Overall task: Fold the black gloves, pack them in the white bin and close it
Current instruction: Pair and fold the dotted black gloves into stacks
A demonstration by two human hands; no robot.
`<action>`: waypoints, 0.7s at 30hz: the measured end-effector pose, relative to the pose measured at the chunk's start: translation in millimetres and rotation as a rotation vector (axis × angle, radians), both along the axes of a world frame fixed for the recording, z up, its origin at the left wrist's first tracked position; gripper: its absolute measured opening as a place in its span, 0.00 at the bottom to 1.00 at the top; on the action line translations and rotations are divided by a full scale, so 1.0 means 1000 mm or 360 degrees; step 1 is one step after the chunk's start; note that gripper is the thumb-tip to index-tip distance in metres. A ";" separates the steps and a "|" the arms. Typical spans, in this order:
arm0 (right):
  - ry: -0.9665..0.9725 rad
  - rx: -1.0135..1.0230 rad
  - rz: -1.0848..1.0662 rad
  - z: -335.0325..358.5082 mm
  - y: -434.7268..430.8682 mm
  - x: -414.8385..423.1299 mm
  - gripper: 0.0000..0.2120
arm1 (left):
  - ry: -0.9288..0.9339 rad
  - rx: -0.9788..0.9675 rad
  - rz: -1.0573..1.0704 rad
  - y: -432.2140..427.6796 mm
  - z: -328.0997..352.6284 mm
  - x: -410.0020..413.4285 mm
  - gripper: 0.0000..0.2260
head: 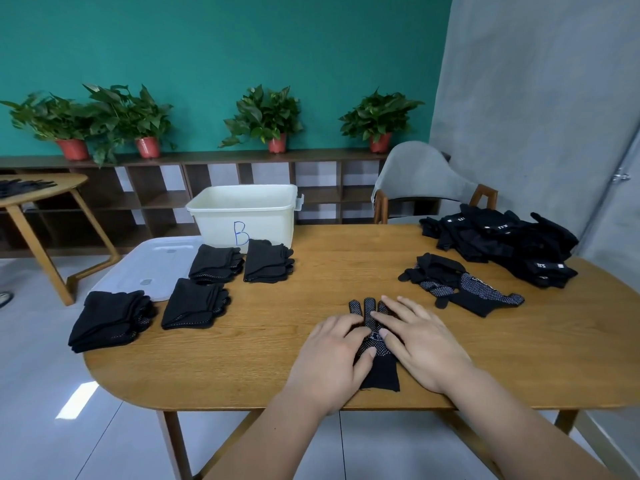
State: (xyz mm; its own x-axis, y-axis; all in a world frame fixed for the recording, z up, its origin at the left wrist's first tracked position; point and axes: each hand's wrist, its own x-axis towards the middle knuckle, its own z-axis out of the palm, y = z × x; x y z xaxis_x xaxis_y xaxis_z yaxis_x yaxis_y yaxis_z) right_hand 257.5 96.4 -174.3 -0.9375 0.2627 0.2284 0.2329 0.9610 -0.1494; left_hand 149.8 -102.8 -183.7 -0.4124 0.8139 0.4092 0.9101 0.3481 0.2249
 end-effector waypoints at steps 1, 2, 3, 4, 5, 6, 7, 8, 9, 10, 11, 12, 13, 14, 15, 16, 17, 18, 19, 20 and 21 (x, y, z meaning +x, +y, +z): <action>0.0074 0.0007 -0.0037 -0.001 0.000 0.000 0.27 | 0.0028 0.0039 -0.0025 -0.001 0.000 0.000 0.21; 0.0163 0.0017 -0.0077 -0.002 0.000 0.001 0.27 | 0.0059 0.0065 -0.0050 -0.002 0.001 0.001 0.19; 0.0254 0.0032 -0.0106 -0.003 0.000 0.003 0.25 | 0.0090 0.0075 -0.0073 -0.002 0.001 0.001 0.18; 0.0326 0.0047 -0.0122 -0.004 0.000 0.004 0.23 | 0.0113 0.0074 -0.0092 -0.003 0.002 0.002 0.17; 0.0359 0.0051 -0.0132 -0.005 -0.001 0.005 0.21 | 0.0117 0.0063 -0.0105 -0.003 0.002 0.003 0.16; 0.0360 0.0040 -0.0142 -0.006 -0.001 0.005 0.19 | 0.0103 0.0044 -0.0111 -0.003 0.002 0.004 0.17; 0.0344 0.0023 -0.0161 -0.006 -0.001 0.005 0.18 | 0.0075 0.0013 -0.0110 -0.003 0.003 0.004 0.18; 0.0327 0.0011 -0.0194 -0.007 0.000 0.004 0.18 | 0.0046 -0.0026 -0.0103 -0.003 0.003 0.004 0.20; 0.0324 0.0012 -0.0244 -0.007 0.001 0.002 0.19 | 0.0023 -0.0063 -0.0092 -0.003 0.004 0.004 0.21; 0.0341 0.0031 -0.0315 -0.008 0.003 0.002 0.20 | 0.0008 -0.0095 -0.0081 -0.004 0.005 0.004 0.23; 0.0379 0.0061 -0.0412 -0.009 0.006 0.001 0.21 | -0.0002 -0.0121 -0.0070 -0.004 0.005 0.004 0.24; 0.0424 0.0096 -0.0545 -0.010 0.008 0.000 0.22 | -0.0010 -0.0137 -0.0061 -0.004 0.006 0.004 0.25; 0.0454 0.0109 -0.0704 -0.010 0.011 0.000 0.21 | -0.0013 -0.0138 -0.0058 -0.004 0.007 0.004 0.25; 0.0450 0.0073 -0.0867 -0.010 0.014 0.000 0.22 | -0.0007 -0.0128 -0.0062 -0.004 0.007 0.004 0.25; 0.0405 -0.0009 -0.1009 -0.010 0.016 -0.001 0.23 | 0.0007 -0.0111 -0.0074 -0.005 0.007 0.004 0.25; 0.0326 -0.0105 -0.1124 -0.009 0.017 -0.002 0.24 | 0.0024 -0.0095 -0.0086 -0.005 0.007 0.004 0.24; 0.0238 -0.0164 -0.1206 -0.009 0.018 -0.003 0.26 | 0.0042 -0.0082 -0.0095 -0.005 0.007 0.004 0.23; 0.0181 -0.0158 -0.1258 -0.009 0.017 -0.004 0.27 | 0.0056 -0.0070 -0.0098 -0.005 0.006 0.004 0.22; 0.0160 -0.0117 -0.1284 -0.009 0.016 -0.005 0.26 | 0.0067 -0.0056 -0.0095 -0.004 0.005 0.004 0.21; 0.0178 -0.0054 -0.1296 -0.009 0.015 -0.004 0.25 | 0.0071 -0.0041 -0.0088 -0.004 0.004 0.004 0.20; 0.0211 0.0000 -0.1299 -0.009 0.013 -0.003 0.24 | 0.0067 -0.0036 -0.0079 -0.003 0.003 0.003 0.20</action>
State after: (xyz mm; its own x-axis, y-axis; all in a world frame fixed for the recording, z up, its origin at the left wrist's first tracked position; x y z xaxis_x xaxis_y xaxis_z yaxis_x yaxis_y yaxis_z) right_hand 254.2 109.2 -183.3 -0.4170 0.8493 0.3236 0.8380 0.4972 -0.2250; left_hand 153.2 -105.5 -180.3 -0.3544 0.8420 0.4067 0.9347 0.3070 0.1789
